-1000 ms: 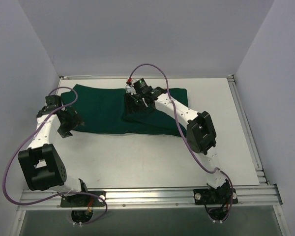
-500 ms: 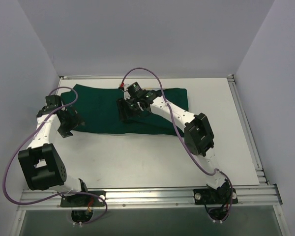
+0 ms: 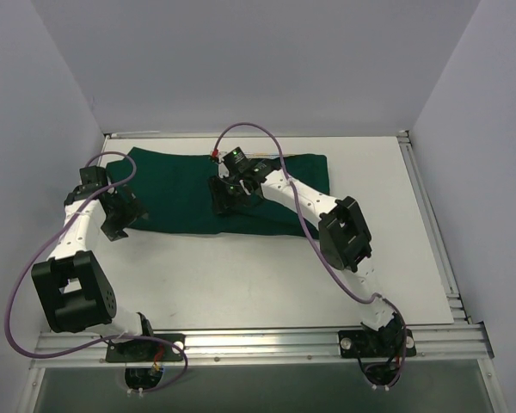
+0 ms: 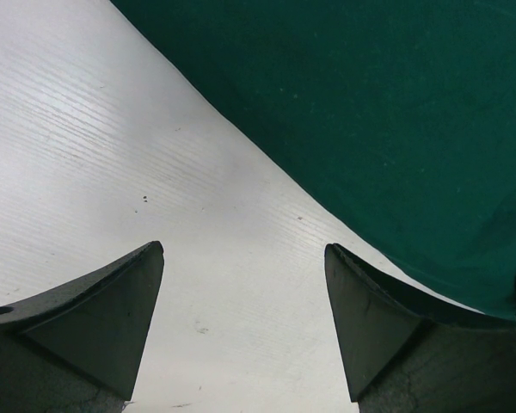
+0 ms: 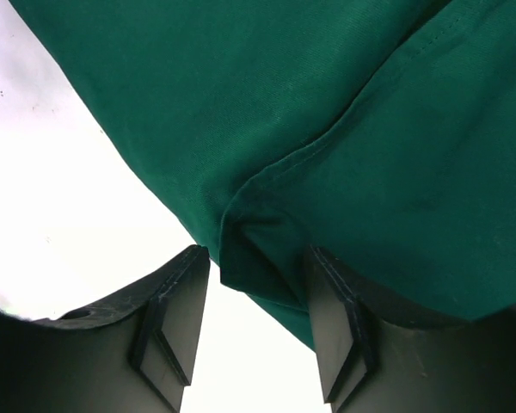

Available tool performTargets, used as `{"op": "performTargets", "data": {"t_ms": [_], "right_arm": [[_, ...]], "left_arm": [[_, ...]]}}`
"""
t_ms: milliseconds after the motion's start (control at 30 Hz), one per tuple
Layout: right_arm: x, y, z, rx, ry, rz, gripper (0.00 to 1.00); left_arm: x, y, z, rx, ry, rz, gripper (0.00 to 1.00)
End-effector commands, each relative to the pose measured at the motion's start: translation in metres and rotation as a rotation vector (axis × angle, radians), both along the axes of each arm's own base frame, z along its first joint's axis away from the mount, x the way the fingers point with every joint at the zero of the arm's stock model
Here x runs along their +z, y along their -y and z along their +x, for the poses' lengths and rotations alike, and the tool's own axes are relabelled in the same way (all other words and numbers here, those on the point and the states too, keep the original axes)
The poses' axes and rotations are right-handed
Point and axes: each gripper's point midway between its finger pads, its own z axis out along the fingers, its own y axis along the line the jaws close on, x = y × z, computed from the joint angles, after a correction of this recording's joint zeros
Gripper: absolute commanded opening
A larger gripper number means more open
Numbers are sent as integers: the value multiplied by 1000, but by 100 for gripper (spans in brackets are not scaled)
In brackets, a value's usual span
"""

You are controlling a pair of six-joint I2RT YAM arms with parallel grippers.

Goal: Open and lay out the surgical kit
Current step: Open the surgical kit at the center of the board.

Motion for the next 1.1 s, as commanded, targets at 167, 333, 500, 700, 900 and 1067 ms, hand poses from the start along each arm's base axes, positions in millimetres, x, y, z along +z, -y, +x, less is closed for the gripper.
{"op": "performTargets", "data": {"t_ms": [167,333,500,700,900,1067], "right_arm": [[7,1,7,-12,26,-1,36],[3,1,7,-15,16,-11,25],[1,7,14,-33,28,-49,0],[72,73,86,-334,195,32,0],[91,329,136,-960,242,-90,0],[62,513,56,-1390,181,-340,0]], "left_arm": [[9,-1,14,-21,56,5,85],[9,-1,15,-20,57,4,84],[7,0,14,-25,53,0,85],[9,2,15,-27,61,-9,85],[6,4,18,-31,64,-26,82],[6,6,25,2,83,-50,82]]}}
